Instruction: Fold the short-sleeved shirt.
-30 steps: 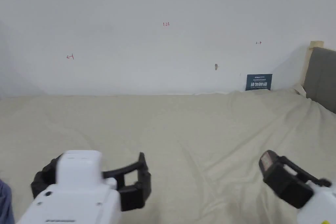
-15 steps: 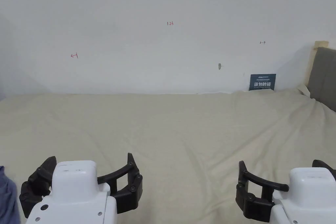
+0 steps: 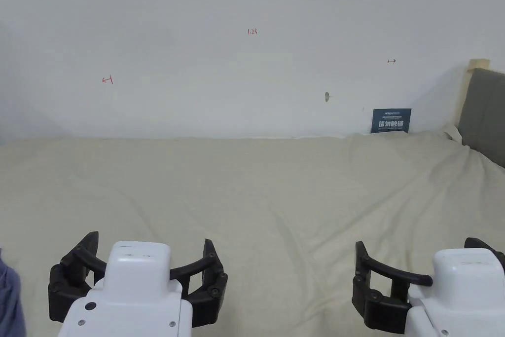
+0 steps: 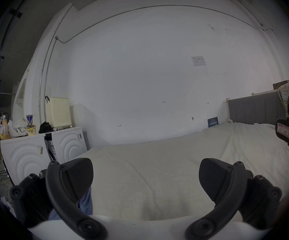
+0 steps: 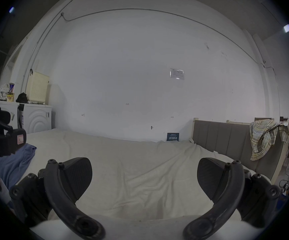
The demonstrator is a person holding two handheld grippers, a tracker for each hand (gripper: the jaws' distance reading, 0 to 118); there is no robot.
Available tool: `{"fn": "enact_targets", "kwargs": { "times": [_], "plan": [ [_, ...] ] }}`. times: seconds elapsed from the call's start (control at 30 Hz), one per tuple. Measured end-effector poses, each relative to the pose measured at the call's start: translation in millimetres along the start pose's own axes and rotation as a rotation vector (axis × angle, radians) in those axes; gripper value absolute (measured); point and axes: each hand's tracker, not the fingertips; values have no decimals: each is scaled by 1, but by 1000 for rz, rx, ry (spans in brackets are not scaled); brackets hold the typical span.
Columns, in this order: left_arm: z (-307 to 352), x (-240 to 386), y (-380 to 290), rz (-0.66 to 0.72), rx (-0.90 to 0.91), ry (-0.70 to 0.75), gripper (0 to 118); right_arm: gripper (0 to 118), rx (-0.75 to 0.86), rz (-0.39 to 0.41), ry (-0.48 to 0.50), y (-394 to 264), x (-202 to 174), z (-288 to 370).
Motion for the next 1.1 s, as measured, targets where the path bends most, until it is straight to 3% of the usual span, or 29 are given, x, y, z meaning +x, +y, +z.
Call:
{"fn": "enact_targets", "kwargs": {
  "times": [0.3, 0.33, 0.37, 0.4, 0.43, 0.47, 0.5, 0.6, 0.63, 0.77, 1.1],
  "plan": [
    [-5, -5, -2, 67, -58, -26, 118, 118, -16, -17, 0, 3, 0, -1],
    [-5, -5, -3, 68, -58, -24, 113, 118, -18, -16, 2, 3, 0, -1],
    [-4, -6, -3, 70, -57, -25, 101, 117, -20, -13, 4, 2, -1, -1],
    [-2, -6, -3, 71, -49, -24, 74, 110, -23, -11, 8, 2, -1, -1],
    [-1, -6, -3, 67, -43, -21, 24, 78, -25, -10, 16, 1, -2, 0],
    [-2, -5, -3, 57, -45, -16, 0, 27, -15, -8, 18, 0, -3, 3],
    [-4, -5, -2, 42, -69, -18, 0, 0, -3, 0, 13, -1, -4, 3],
    [-7, -10, -5, 68, -116, -109, 0, 0, -16, 2, -6, -6, -10, 4],
    [-8, -10, -5, 72, -121, -100, 0, 0, -40, -32, 48, -6, -8, 3],
    [-7, -6, -7, 78, -110, -79, 0, 0, -31, 9, -1, -7, -11, 7],
    [-11, 1, -3, 92, -103, -86, 0, 0, -49, -6, -37, -4, -1, 7]
  ]
}}
